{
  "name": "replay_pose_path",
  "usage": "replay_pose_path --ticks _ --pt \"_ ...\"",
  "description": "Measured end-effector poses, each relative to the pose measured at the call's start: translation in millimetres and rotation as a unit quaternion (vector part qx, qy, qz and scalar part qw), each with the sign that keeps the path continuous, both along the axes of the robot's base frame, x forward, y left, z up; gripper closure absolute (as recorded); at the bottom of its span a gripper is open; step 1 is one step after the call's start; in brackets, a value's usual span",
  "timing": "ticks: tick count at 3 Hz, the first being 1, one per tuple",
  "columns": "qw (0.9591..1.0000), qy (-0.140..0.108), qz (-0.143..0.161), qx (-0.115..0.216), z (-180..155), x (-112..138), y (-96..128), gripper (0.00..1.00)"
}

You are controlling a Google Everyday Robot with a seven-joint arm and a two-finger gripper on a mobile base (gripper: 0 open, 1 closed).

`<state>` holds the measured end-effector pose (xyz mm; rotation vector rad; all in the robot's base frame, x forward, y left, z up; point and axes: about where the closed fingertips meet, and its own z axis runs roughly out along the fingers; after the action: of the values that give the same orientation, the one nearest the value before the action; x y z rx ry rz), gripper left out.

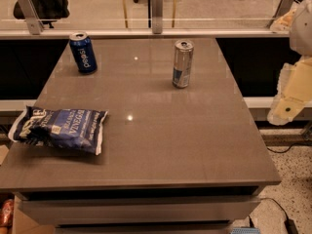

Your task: Pick redbull can

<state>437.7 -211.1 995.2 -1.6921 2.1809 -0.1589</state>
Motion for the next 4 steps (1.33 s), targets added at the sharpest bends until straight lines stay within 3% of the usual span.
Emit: replay_pose_path --ticks 2,4 --pt "0.9998 -0.015 0.001 0.010 -2 13 1 0.00" --pt "0.9975 -0.036 0.032 0.051 -16 67 21 0.00"
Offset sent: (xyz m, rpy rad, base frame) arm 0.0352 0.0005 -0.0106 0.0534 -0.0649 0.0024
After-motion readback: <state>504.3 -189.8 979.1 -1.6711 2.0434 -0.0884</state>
